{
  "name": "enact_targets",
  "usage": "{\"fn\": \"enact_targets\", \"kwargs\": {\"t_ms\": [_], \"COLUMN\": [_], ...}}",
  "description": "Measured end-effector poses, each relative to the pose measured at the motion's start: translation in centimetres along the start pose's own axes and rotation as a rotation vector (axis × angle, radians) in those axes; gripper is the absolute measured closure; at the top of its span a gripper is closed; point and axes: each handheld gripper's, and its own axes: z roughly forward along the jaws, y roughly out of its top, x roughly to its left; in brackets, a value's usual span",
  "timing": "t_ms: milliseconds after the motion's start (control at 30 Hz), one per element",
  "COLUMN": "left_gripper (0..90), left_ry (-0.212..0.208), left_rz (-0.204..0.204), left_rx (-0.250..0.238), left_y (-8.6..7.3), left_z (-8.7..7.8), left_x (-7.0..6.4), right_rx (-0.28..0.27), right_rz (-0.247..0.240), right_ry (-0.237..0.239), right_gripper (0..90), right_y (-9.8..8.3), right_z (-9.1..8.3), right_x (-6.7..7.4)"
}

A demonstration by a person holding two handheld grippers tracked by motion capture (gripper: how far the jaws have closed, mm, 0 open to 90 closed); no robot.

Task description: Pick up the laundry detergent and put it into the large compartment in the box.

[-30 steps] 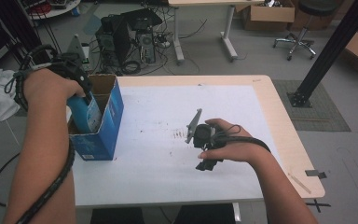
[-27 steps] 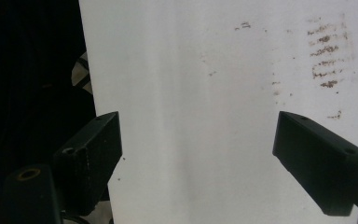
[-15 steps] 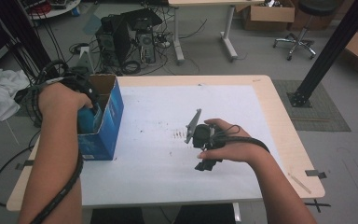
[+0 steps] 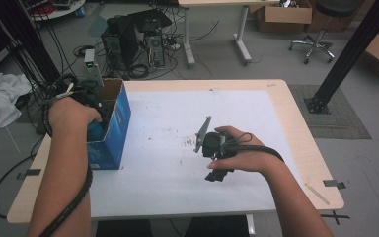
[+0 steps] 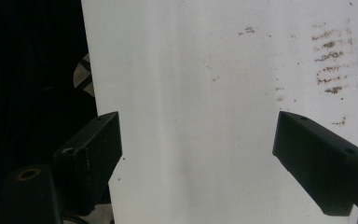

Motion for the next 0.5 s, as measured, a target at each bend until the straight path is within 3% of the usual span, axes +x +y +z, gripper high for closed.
{"fn": "enact_targets", "kwargs": {"t_ms": [500], "left_gripper": [40.2], "left_ry": [-0.014], "left_rz": [-0.014], "left_rx": [0.007], "left_y": [0.1], "left_z": [2.4], "left_x": [0.8], "right_rx": [-0.003], "right_rz": [0.014], "right_ry": [-0.001], "right_gripper": [15.7], "right_y": [-0.6], "right_z": [0.2], "right_x": [0.0]}}
